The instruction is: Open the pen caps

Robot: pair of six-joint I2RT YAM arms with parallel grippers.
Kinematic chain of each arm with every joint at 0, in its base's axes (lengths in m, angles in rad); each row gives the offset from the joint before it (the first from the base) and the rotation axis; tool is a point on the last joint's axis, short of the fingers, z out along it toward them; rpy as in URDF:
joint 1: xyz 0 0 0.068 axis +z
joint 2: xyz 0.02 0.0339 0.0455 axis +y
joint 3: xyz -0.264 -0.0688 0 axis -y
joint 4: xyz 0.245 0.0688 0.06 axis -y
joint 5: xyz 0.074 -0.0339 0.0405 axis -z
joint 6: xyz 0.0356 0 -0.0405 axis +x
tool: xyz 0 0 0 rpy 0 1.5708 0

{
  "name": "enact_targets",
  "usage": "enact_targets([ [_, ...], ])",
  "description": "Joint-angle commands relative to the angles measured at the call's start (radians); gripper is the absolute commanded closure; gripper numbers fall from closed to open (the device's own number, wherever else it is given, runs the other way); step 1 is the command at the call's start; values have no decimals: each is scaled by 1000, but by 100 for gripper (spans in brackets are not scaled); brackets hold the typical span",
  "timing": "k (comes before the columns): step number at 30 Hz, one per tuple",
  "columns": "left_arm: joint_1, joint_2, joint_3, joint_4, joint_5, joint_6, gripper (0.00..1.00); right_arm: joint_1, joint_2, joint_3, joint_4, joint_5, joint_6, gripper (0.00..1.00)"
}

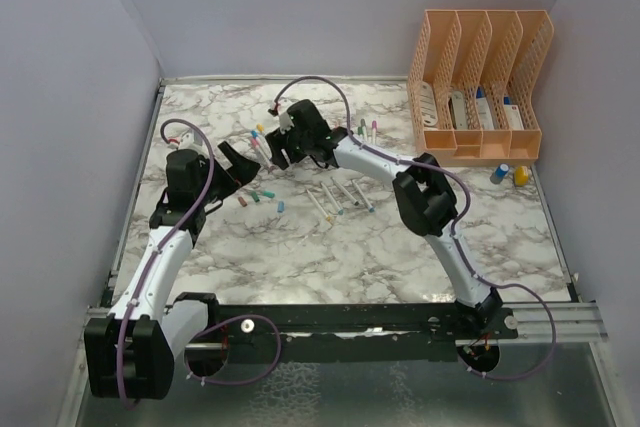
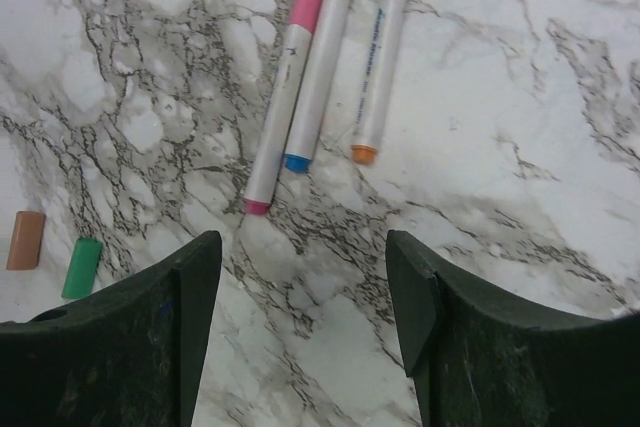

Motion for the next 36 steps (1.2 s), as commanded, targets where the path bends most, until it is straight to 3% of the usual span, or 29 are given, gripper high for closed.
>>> enact_targets([
  [1,15,-64,-36,-36,20,0,1,33,61,70,10,5,-36,36],
  [20,36,-129,-54,-108,10,38,1,85,177,184,7,35,-26,58],
  [36,55,-141,-65,-120,17,55,1,101,220,206,9,56,-11,66],
])
